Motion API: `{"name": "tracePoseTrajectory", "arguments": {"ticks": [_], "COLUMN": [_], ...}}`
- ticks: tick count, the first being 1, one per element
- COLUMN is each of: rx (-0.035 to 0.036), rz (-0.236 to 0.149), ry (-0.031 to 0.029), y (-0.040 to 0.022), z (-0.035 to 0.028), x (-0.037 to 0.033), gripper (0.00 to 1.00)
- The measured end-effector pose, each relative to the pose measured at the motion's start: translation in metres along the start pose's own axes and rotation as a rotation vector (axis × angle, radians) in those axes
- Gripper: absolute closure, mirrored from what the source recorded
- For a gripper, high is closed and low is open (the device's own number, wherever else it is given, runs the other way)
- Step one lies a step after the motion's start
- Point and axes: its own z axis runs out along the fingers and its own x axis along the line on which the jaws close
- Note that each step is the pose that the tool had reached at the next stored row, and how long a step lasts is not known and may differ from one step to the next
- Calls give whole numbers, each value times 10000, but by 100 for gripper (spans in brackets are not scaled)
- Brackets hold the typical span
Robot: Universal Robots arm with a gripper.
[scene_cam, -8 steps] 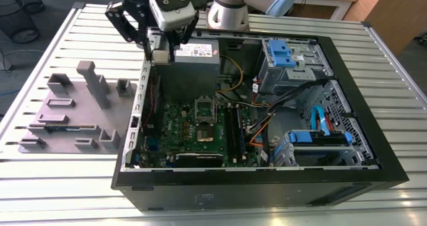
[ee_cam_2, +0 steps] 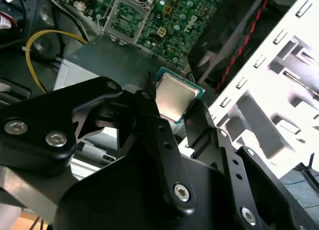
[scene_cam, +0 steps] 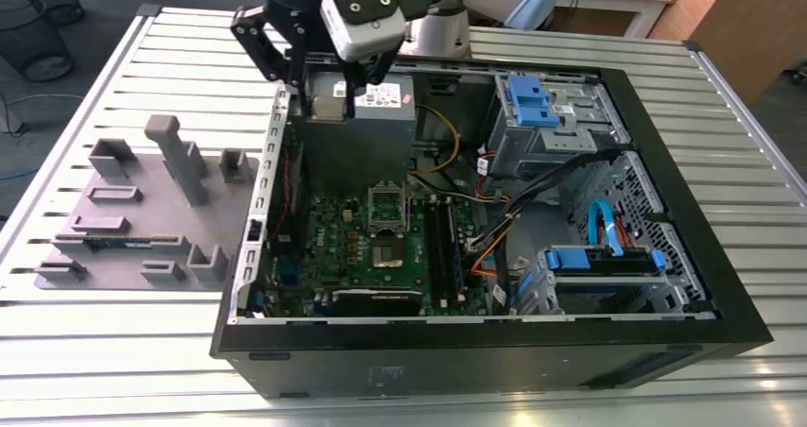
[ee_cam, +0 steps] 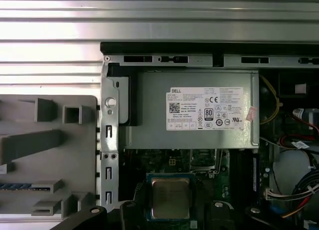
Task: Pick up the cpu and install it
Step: 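Pick up the cpu and move it towards the insertion slot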
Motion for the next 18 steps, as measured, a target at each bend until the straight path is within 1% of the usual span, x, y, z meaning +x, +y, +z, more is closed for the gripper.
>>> {"name": "tracePoseTrajectory", "arguments": {"ticks": [4,5,9,10,15,18], "rx": [0,-1,0,0,0,-1], "rz": [0,0,0,0,0,0], "ry": [0,0,0,0,-1,-1], "y": [2,5,7,9,12,15], "z": [6,11,16,19,25,27], "x": [-119,-223,-339,-403,-518,-556], "gripper": [53,53,53,53,53,53]}}
